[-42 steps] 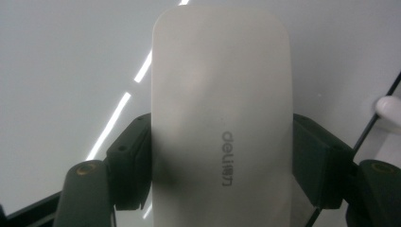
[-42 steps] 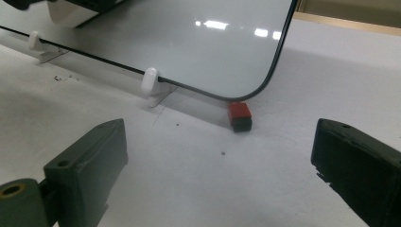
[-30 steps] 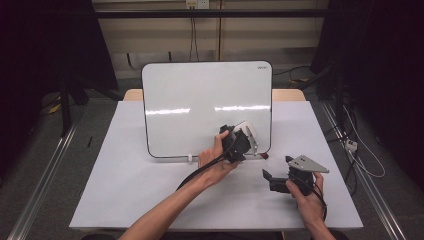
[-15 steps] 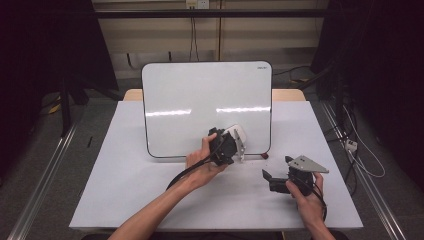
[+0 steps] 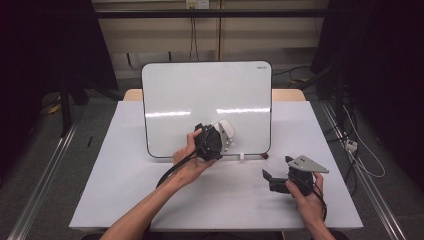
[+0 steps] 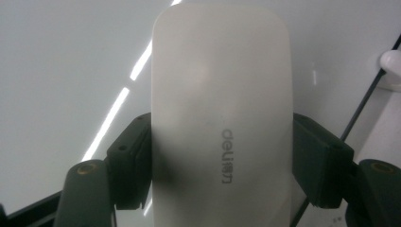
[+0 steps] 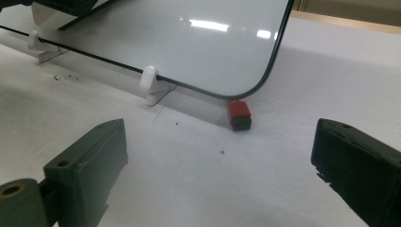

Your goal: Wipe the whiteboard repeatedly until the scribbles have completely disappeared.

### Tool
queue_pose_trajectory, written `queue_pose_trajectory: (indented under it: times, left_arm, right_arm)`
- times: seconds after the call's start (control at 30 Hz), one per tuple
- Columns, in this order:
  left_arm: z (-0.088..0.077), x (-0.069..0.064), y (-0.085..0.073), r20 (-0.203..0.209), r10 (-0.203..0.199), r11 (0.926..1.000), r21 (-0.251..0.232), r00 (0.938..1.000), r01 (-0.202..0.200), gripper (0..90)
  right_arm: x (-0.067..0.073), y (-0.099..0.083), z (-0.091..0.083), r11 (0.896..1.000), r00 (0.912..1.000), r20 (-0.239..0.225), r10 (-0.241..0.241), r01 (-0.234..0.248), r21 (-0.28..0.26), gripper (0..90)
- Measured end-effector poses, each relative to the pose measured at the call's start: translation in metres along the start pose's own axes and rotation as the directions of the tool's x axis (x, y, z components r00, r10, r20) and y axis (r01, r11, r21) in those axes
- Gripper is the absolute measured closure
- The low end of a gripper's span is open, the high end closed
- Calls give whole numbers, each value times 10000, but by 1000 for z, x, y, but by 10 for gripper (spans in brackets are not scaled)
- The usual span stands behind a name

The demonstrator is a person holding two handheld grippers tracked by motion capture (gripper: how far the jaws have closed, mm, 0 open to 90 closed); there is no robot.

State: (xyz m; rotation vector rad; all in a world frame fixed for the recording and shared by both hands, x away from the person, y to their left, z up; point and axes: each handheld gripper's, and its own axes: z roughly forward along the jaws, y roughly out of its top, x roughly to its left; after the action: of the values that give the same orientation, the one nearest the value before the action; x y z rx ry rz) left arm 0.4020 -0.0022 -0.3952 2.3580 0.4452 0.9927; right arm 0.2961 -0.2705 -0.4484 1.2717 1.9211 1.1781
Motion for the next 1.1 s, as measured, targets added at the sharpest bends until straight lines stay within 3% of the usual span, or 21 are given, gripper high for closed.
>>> queue_pose_trajectory:
  times: [0.27,0.43,0.93,1.1]
  left_arm:
    - [-8,21,-16,-79,-654,9978,-55,9978,653,307]
    - [-13,35,-26,-173,-1174,9931,-76,9929,1173,307]
    - [-21,60,-39,-305,-1814,9834,-122,9829,1811,307]
    - [-24,68,-44,-23,-2314,9726,-251,9728,2313,307]
  right_arm:
    - [0,0,0,10000,10000,18,-4,4,-4,45]
    - [0,0,0,10000,10000,30,8,-8,3,45]
    - [1,0,1,10000,10000,12,-7,7,37,45]
    - [1,0,1,10000,10000,20,-5,5,33,45]
